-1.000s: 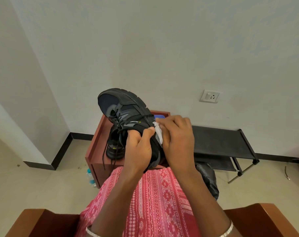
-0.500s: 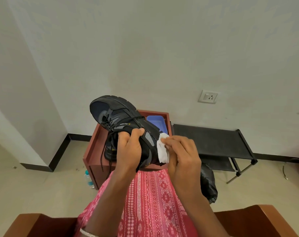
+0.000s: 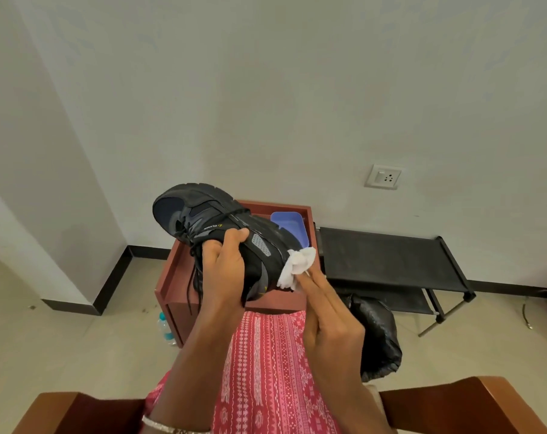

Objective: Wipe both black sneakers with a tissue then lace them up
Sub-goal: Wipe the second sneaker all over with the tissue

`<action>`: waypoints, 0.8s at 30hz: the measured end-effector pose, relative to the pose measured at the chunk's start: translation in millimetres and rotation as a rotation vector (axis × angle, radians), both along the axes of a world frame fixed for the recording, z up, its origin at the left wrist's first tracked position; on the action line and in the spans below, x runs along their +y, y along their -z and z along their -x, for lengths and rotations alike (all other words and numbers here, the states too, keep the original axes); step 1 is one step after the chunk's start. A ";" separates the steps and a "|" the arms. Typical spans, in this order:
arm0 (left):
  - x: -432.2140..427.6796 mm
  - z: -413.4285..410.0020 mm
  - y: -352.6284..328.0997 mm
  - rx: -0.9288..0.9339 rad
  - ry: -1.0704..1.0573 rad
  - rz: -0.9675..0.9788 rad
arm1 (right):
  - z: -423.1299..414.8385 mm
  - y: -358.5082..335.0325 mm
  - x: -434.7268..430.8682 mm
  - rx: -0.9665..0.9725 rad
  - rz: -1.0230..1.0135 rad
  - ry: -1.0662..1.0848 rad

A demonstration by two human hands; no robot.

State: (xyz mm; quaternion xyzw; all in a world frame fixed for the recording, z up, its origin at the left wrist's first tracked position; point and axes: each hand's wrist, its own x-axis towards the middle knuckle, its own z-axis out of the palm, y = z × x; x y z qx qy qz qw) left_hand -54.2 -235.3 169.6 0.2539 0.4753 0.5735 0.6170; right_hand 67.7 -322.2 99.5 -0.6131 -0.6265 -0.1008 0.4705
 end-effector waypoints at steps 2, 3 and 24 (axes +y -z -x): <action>1.8 0.0 0.9 0.003 0.024 0.024 | 4.6 -2.4 3.2 -0.007 -0.012 0.004; 2.5 0.6 1.4 0.008 0.049 0.023 | 7.1 -6.7 6.8 -0.011 -0.021 0.005; 4.2 19.4 9.8 -0.379 0.286 0.259 | 51.1 -31.3 25.2 -0.097 -0.051 -0.304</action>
